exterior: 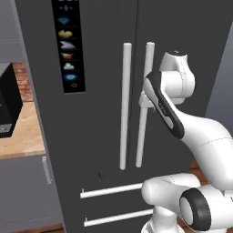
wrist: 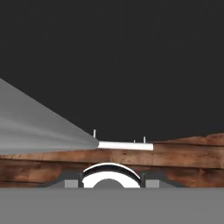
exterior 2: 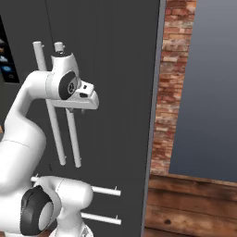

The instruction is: Gather the carrot and eggplant from the fridge and place them on a tray on the dining counter. Then gather the fishs from the fridge and place them on the other tray.

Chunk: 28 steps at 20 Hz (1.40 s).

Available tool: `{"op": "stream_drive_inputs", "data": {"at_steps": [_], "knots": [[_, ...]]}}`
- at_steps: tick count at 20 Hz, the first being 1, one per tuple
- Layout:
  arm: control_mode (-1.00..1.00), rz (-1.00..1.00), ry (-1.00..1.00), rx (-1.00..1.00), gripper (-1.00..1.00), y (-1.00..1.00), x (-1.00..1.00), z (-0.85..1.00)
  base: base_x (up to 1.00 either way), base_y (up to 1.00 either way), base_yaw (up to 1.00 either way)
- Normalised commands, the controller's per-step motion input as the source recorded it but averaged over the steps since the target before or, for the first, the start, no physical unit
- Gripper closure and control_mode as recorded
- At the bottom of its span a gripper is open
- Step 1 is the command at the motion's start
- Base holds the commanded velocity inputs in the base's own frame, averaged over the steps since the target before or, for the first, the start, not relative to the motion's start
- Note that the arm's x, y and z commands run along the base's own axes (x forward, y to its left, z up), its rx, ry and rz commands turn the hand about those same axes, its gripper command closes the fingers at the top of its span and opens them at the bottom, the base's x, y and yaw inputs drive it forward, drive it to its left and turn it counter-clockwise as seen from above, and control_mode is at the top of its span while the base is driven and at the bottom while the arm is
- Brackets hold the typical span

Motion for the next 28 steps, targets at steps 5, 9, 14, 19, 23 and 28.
{"op": "stream_drive_inputs", "data": {"at_steps": [5, 9, 14, 19, 23, 28], "knots": [[1.00, 0.00, -0.01, 0.00, -1.00, 0.00, -0.04, 0.00, -0.30, 0.04, 0.00], [1.00, 0.00, 0.00, 0.00, -1.00, 0.00, 0.00, 0.00, -0.68, 0.30, 0.00], [1.00, 0.00, 0.00, 0.00, -1.00, 0.00, 0.00, 0.00, -0.36, 0.57, 0.00], [1.00, 0.00, 0.00, 0.00, -1.00, 0.00, 0.00, 0.00, -0.03, 0.23, -0.01], [1.00, 0.00, 0.00, 0.00, -1.00, 0.00, 0.00, 0.00, 0.00, 0.00, 0.00], [1.00, 0.00, 0.00, 0.00, -1.00, 0.00, 0.00, 0.00, 0.00, -0.05, 0.00]]}}
